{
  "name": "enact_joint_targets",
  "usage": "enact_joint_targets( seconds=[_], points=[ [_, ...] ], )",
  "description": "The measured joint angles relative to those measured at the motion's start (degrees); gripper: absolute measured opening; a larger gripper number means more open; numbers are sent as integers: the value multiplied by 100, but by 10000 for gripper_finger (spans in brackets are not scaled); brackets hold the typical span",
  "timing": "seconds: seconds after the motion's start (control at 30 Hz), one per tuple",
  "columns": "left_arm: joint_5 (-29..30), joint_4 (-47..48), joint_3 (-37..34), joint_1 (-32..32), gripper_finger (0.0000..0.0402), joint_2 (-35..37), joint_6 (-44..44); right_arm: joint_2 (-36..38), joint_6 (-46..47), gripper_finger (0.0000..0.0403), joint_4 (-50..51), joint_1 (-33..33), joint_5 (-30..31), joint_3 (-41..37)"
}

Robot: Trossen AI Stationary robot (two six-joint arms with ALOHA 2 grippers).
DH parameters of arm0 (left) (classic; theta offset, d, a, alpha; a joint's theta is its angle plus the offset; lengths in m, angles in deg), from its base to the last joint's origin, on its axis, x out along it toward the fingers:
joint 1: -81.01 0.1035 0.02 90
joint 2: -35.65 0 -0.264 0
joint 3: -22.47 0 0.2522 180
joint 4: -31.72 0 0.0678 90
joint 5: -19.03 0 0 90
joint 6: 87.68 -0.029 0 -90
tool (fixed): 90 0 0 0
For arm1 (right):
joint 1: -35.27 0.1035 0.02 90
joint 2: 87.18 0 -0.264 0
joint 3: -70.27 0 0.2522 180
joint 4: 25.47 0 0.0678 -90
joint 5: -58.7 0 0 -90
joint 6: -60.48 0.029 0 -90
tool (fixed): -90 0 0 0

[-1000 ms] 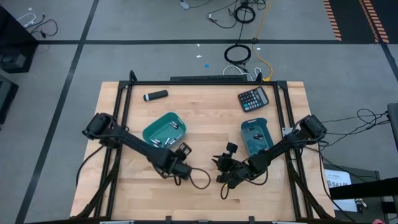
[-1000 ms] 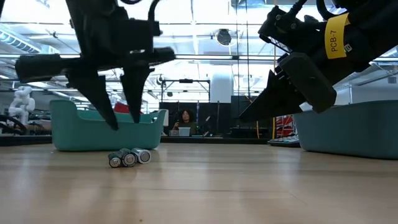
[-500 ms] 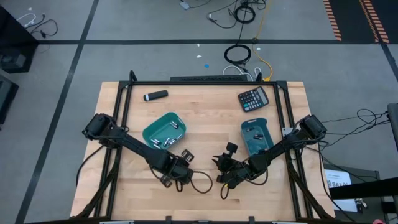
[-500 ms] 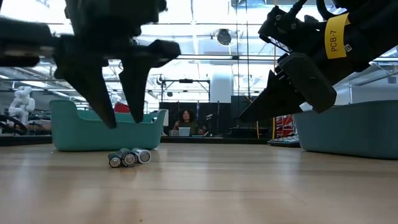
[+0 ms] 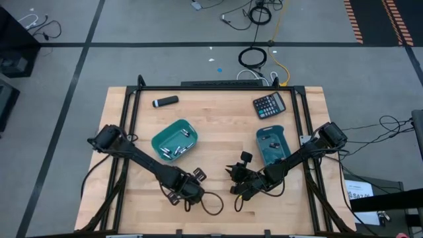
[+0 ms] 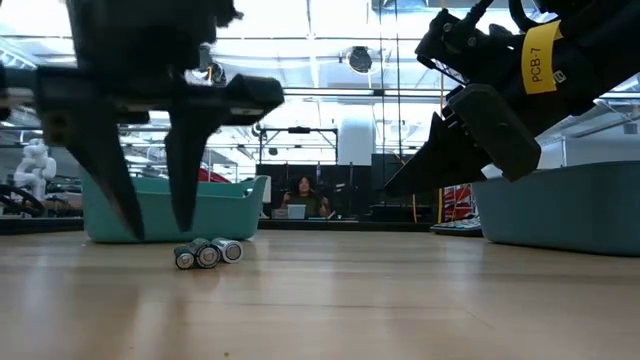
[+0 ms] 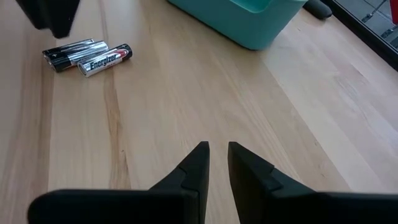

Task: Sort batteries
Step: Put the white battery into the green bin

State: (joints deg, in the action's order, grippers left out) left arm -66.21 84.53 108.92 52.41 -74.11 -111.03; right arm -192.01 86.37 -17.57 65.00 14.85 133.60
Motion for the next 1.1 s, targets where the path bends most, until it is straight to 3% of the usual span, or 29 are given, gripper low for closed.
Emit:
enact_joint_targets(
  seconds=[0.7,1.1],
  points=[
    [274,-104,3,38,118,-246,-354,0,11,50,3,-2,-2,0],
    [1497,-425,0,354,118,-227,-135,14,11,50,146,0,-1,2]
  ],
)
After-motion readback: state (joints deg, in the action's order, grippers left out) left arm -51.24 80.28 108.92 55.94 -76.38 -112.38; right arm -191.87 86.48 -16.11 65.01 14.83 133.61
